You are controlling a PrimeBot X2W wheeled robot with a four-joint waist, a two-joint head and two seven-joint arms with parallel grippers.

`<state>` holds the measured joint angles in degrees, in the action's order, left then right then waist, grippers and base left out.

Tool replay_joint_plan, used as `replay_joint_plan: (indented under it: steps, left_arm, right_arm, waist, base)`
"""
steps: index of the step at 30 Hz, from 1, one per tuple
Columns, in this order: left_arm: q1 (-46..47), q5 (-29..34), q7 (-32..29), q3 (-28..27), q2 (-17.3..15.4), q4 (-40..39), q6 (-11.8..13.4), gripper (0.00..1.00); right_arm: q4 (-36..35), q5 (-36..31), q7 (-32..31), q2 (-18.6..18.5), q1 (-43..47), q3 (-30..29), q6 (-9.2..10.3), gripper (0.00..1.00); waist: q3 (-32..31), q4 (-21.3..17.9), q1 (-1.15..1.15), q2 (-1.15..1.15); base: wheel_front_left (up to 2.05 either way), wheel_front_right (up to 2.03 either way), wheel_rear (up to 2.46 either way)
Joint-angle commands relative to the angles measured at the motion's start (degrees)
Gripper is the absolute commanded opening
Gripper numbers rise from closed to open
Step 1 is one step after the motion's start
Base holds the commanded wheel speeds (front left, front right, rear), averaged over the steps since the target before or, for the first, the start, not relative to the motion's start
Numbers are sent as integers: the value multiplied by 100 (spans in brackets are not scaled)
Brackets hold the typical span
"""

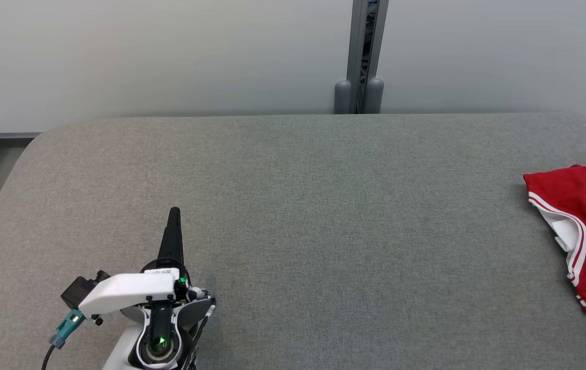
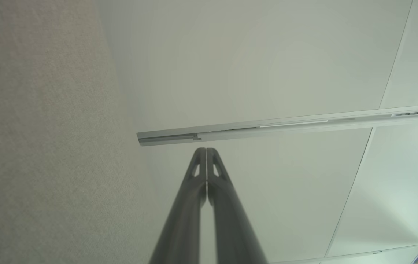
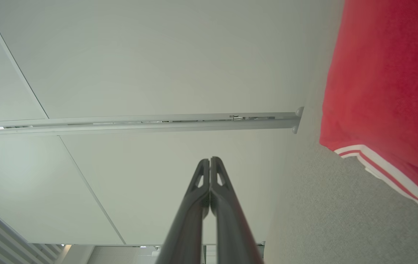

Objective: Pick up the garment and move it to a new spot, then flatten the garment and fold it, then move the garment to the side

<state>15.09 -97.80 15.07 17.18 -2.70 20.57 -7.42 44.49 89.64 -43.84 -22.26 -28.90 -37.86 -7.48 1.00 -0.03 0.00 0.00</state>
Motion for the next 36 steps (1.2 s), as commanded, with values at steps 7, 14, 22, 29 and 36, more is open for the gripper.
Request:
replay_joint_plan:
  steps: [7, 14, 22, 29, 36]
  left_arm:
    - [61, -18, -13, -8, -34, -3, -14, 0]
    - [61, -18, -13, -8, -34, -3, -14, 0]
    - [60, -18, -13, -9, -34, -3, -14, 0]
    - [60, -18, -13, -9, -34, -3, -14, 0]
    - [60, -18, -13, -9, -34, -3, -14, 0]
  right_arm:
    - [3, 16, -3, -38, -32, 10, -2, 0]
    - [3, 16, -2, -38, -32, 10, -2, 0]
    - [3, 17, -2, -38, -32, 12, -2, 0]
    - [3, 17, -2, -38, -32, 12, -2, 0]
    - [3, 17, -2, -38, -32, 11, -2, 0]
  waist:
    - [0, 0, 0, 0]
    - [0, 0, 0, 0]
    - [0, 0, 0, 0]
    - [0, 0, 0, 0]
    - [0, 0, 0, 0]
  base:
    - [0, 0, 0]
    - [0, 0, 0]
    - [0, 0, 0]
    - [0, 0, 0]
    - [0, 0, 0]
